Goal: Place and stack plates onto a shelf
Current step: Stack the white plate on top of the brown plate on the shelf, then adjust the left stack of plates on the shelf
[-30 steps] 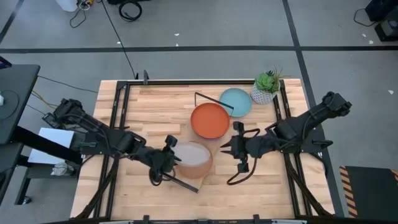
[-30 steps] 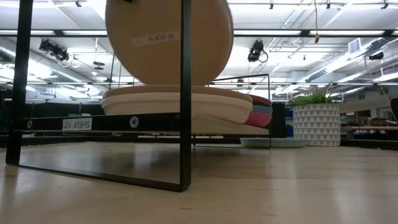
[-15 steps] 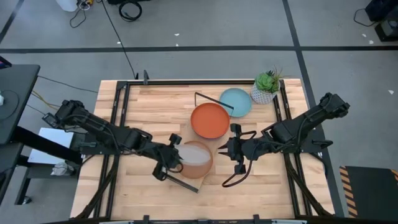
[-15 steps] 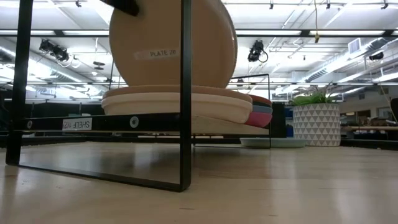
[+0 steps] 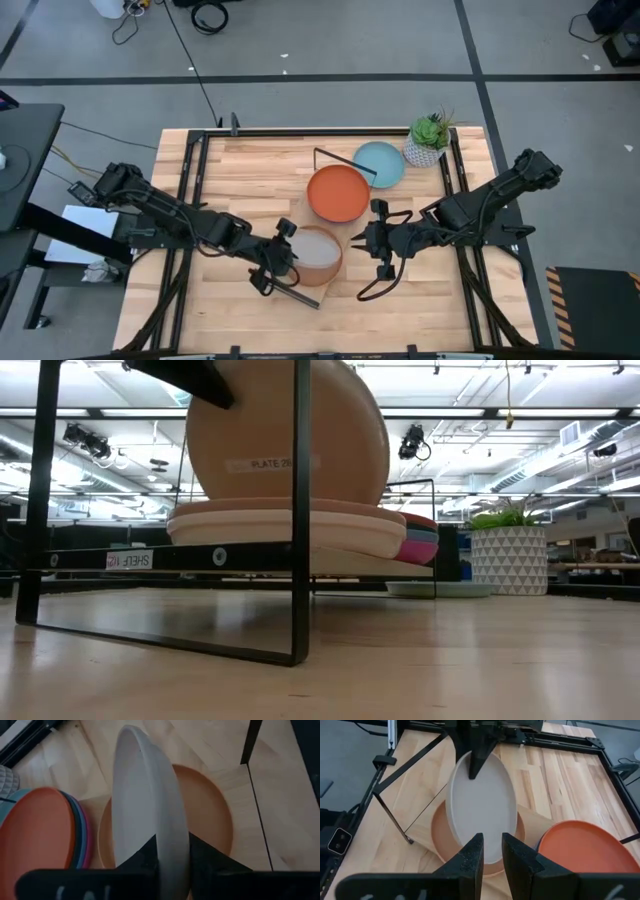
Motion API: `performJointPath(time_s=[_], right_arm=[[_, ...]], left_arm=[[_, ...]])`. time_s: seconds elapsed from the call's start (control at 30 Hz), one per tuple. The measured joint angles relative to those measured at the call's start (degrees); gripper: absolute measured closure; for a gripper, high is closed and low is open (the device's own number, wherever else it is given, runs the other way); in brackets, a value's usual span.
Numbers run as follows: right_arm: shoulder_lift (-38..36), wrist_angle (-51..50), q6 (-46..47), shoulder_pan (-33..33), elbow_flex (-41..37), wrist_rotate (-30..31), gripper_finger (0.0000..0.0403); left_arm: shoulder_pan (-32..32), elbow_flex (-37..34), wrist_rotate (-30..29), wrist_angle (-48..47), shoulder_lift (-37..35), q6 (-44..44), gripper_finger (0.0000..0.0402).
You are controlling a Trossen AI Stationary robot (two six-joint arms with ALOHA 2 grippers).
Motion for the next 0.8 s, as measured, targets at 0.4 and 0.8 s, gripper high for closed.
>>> performJointPath(time_s=[0.4, 0.8], right_arm=[[0.0, 0.4, 2.5, 0.6, 0.0, -1.4, 0.0328], [0.0, 5.9, 7.4, 1.1, -6.6, -6.3, 0.0328]], left_arm=[[-1.5, -0.2, 0.6, 0.0, 0.0, 0.0, 0.0231], [-2.0, -0.2, -1.8, 2.9, -4.9, -0.2, 0.0229]])
